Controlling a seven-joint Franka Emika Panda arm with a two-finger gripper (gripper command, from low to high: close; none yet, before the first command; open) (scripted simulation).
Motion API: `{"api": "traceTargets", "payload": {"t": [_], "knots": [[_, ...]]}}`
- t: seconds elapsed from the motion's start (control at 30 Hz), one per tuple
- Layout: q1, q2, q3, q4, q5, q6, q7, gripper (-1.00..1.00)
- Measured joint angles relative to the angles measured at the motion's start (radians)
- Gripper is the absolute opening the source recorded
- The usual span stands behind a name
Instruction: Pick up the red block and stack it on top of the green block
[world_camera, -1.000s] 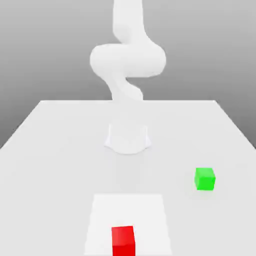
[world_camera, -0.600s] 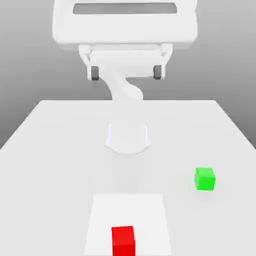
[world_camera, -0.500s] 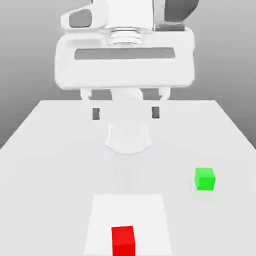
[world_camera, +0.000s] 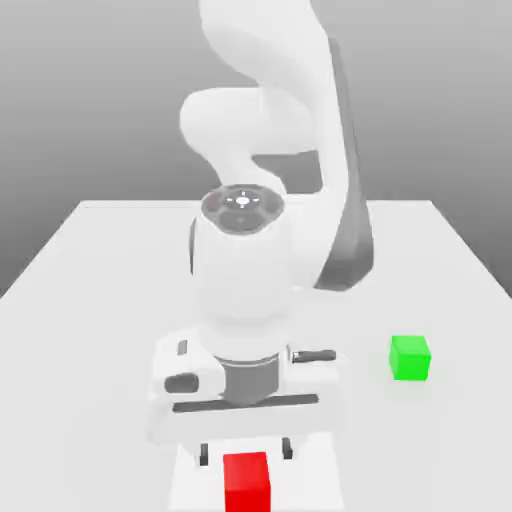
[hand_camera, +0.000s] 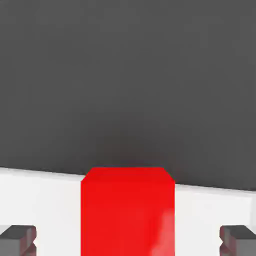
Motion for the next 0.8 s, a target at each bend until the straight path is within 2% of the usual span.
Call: {"api": "traceTargets", "payload": {"t": [0.03,0.23,0.43,0.57,0.63,0.8], "knots": [[-0.001,0.019,0.002,0.003,0.002,0.016,-0.001,-1.00],[-0.003,0.029,0.003,0.004,0.002,0.024,-0.001,-1.00],[0.008,-0.142,0.002,-0.029,-0.012,-0.114,0.000,-1.00],[0.074,-0.270,0.133,-0.140,0.028,-0.129,-0.155,-1.00],[0.163,-0.333,0.192,-0.201,0.058,-0.131,-0.248,-1.00],[0.360,-0.492,0.257,-0.355,0.110,-0.133,-0.466,-1.00]]}}
